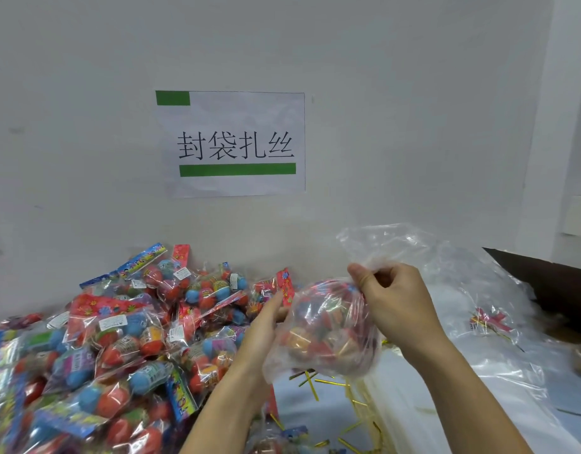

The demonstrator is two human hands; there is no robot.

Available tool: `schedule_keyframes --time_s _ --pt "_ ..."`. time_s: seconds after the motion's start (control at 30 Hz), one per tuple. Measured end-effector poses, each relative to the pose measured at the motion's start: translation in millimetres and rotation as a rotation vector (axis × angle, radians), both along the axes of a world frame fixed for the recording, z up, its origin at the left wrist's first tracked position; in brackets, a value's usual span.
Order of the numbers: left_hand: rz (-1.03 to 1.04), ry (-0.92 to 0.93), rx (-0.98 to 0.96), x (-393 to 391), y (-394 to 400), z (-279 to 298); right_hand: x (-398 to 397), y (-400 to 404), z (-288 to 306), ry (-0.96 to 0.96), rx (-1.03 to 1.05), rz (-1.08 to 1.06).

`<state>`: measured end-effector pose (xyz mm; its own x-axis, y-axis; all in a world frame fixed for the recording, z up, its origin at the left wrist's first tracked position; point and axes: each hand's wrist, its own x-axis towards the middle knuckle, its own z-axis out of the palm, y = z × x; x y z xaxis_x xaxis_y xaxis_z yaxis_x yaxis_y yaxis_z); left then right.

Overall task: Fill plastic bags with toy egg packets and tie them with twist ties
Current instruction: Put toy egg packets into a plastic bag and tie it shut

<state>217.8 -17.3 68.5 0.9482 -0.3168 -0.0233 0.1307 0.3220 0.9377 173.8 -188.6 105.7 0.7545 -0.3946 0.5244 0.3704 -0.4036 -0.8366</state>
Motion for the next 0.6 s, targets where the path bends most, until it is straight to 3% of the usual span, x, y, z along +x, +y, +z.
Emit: schedule_keyframes --time_s 0.1,0.17,0.27,0.33,0.47,0.6 --pt "0.148 -0.270 0.150 -1.1 -1.9 12.6 3.0 -1.3 -2.8 0.047 0.002 -0.076" --pt "0.075 -0.416 0.203 -2.8 3.6 12.8 4.5 -1.0 -4.2 0.072 0.005 -0.108" --pt "-0.119 -0.622 0.450 -9.9 13.7 16.0 5.0 0.5 -6.1 0.085 0.031 -0.151" --pt "-0.217 -0.659 0.583 -16.4 16.2 18.6 4.6 2.2 -6.4 0.084 0.030 -0.161" --pt "-0.318 -0.680 0.584 -21.2 17.8 18.7 5.6 2.1 -6.4 0.103 0.026 -0.097" --pt "-0.364 -0.618 0.598 -19.8 29.2 19.7 0.1 -3.3 -4.7 0.109 0.010 0.121"
